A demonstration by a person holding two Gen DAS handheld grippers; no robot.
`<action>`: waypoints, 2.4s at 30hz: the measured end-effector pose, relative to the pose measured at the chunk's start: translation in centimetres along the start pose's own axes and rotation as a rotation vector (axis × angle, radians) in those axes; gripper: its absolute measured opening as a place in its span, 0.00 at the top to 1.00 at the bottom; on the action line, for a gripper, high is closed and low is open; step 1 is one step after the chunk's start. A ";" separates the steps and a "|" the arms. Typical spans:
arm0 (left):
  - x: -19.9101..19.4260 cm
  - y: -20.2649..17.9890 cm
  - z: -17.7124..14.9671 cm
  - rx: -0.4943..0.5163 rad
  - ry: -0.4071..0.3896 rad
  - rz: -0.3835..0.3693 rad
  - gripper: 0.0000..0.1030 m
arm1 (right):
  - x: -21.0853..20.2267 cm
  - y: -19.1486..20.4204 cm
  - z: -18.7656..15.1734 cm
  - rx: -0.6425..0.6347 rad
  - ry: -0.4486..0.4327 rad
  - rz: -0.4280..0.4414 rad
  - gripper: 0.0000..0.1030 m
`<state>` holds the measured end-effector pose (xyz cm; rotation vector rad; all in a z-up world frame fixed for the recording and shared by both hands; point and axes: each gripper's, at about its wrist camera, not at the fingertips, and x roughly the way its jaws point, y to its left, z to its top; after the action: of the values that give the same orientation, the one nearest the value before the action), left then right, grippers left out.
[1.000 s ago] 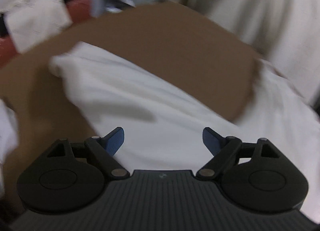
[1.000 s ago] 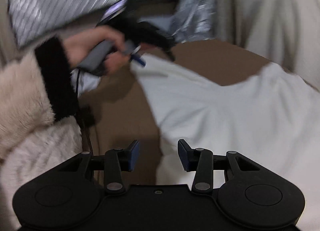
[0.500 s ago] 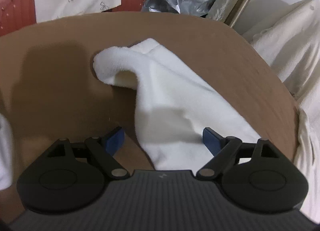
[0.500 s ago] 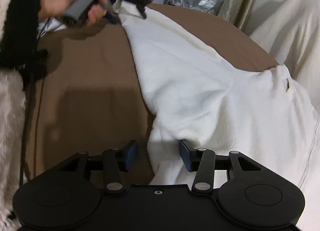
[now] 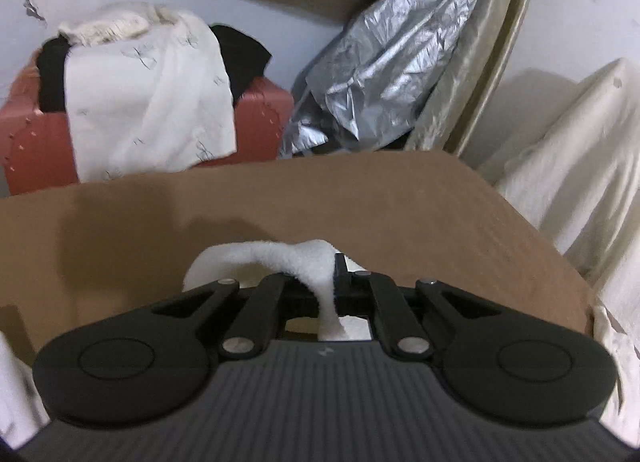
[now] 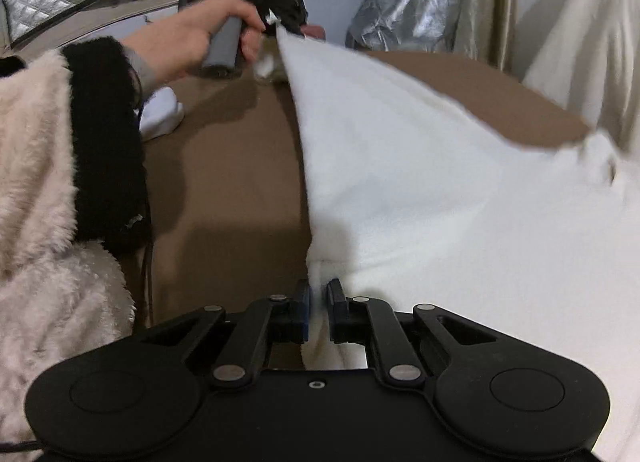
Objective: Fold clothes
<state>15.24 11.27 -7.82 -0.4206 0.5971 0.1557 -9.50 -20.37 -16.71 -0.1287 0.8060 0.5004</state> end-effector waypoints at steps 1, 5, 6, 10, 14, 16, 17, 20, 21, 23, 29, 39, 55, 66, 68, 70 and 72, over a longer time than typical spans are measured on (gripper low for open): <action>0.1 -0.4 -0.3 0.011 -0.006 0.001 0.96 | 0.2 0.1 -0.1 0.017 0.003 0.019 0.89; -0.2 -1.3 -0.7 0.070 -0.033 -0.005 0.97 | 0.0 0.3 -0.1 0.050 0.010 0.032 0.87; -0.9 -1.5 -0.9 0.077 -0.043 -0.023 0.97 | -0.4 0.3 0.1 0.056 0.008 0.034 0.78; -4.6 -3.5 -1.5 0.098 0.001 -0.141 0.97 | -3.2 -1.6 1.5 0.160 -0.069 0.004 0.41; -9.9 -8.3 -2.8 0.164 0.031 -0.323 0.97 | -8.9 -4.5 1.2 0.238 -0.160 -0.061 0.38; -12.8 -11.4 -3.8 0.208 0.039 -0.427 0.97 | -11.8 -6.7 0.5 0.287 -0.168 -0.072 0.38; -14.4 -13.2 -4.5 0.226 0.051 -0.493 0.97 | -13.0 -7.5 0.2 0.308 -0.168 -0.082 0.38; -18.9 -18.1 -7.3 0.286 0.084 -0.655 0.97 | -16.8 -10.8 -1.6 0.372 -0.172 -0.137 0.38; -20.4 -19.7 -8.4 0.313 0.086 -0.696 0.97 | -18.0 -11.9 -2.3 0.391 -0.176 -0.158 0.38; -23.4 -22.9 -11.3 0.374 0.082 -0.747 0.97 | -19.8 -13.5 -4.2 0.427 -0.186 -0.204 0.38; -26.2 -30.9 -23.1 0.535 0.283 -0.841 0.94 | -21.9 -17.8 -10.4 0.718 -0.230 -0.286 0.38; -24.1 -27.9 -26.7 0.662 0.592 -0.746 0.47 | -21.2 -21.4 -14.6 1.116 -0.360 -0.024 0.38; -11.3 -20.0 -23.3 0.525 0.535 -0.141 0.34 | -6.5 -11.2 -1.4 0.090 0.025 -0.436 0.40; -11.0 -20.0 -23.3 0.547 0.519 -0.118 0.33 | -14.9 -13.7 -3.8 0.420 -0.010 -0.537 0.87; -11.3 -20.4 -23.6 0.581 0.496 -0.109 0.33 | -16.6 -15.5 -5.8 0.565 -0.008 -0.494 0.87; -11.7 -20.7 -23.6 0.589 0.484 -0.108 0.34 | -16.6 -16.8 -6.4 0.612 -0.019 -0.459 0.80; -12.4 -20.8 -23.1 0.576 0.468 -0.134 0.33 | -16.5 -18.2 -6.9 0.660 -0.030 -0.424 0.75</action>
<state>-1.28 -17.64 -10.93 0.0722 1.0320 -0.2497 -15.08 -44.66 -11.03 0.3139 0.8493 -0.1757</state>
